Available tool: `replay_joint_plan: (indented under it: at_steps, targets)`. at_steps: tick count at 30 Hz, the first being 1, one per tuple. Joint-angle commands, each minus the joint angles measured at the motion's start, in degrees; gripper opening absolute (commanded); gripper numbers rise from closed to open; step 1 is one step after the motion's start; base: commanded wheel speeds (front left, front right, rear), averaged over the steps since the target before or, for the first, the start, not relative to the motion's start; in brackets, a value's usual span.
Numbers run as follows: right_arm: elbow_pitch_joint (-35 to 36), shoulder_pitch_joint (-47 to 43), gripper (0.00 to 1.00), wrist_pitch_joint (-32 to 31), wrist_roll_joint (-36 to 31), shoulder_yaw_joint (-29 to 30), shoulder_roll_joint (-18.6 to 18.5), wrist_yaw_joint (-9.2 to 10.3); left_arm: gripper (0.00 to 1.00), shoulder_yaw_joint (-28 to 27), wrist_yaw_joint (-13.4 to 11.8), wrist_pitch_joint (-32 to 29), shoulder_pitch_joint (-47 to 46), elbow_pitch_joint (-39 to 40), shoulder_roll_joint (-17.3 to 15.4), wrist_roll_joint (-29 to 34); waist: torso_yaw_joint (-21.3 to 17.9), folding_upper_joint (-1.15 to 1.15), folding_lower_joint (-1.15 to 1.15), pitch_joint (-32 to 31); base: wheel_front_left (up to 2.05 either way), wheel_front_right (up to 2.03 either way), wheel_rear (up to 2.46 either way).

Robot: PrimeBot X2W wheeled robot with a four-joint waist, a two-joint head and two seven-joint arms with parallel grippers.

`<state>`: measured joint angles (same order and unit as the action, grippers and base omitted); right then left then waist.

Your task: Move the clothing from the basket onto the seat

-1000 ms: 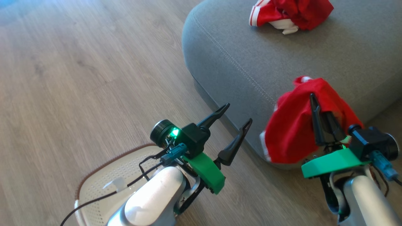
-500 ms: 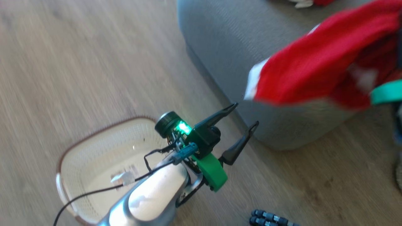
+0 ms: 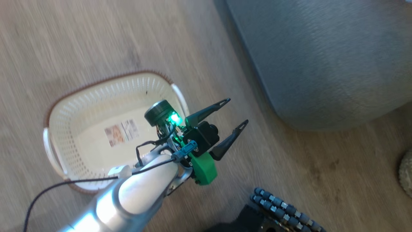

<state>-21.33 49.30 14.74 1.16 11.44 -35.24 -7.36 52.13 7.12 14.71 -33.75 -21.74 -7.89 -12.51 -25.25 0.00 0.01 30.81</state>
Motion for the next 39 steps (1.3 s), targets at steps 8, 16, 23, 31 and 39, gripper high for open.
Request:
replay_joint_plan:
  at_steps: [8,16,23,31,39]
  targets:
    - [-15.42,12.39,0.0,0.26,-5.75,13.73,-8.88,-0.13,1.0,0.85,0.27,-1.67,-3.03,3.11,-3.88,0.71,4.21,0.0,-0.01,11.1,0.0,0.0,0.0]
    - [-22.36,23.95,0.0,-0.35,-11.77,20.25,-9.83,-0.13,1.0,0.2,-2.02,-2.42,0.38,5.61,-7.02,-0.48,5.33,0.0,-0.01,16.21,0.0,0.0,0.0]
    - [-22.99,28.71,0.0,-3.34,-19.6,31.18,-5.38,-0.13,1.0,-2.03,-5.09,-1.98,2.66,8.73,-10.09,-1.4,7.5,0.0,-0.01,20.12,0.0,0.0,0.0]
    - [-24.39,28.57,0.0,-5.65,-24.21,37.94,1.26,-0.13,1.0,-3.69,-7.38,-1.68,3.63,10.07,-11.16,-2.26,8.64,0.0,-0.01,22.48,0.0,0.0,0.0]
    - [-29.58,25.33,0.36,-7.01,-25.5,41.53,2.66,-0.13,1.0,-3.89,-7.31,-0.54,2.15,9.32,-9.04,-2.7,10.95,0.0,-0.01,21.62,0.0,0.0,0.0]
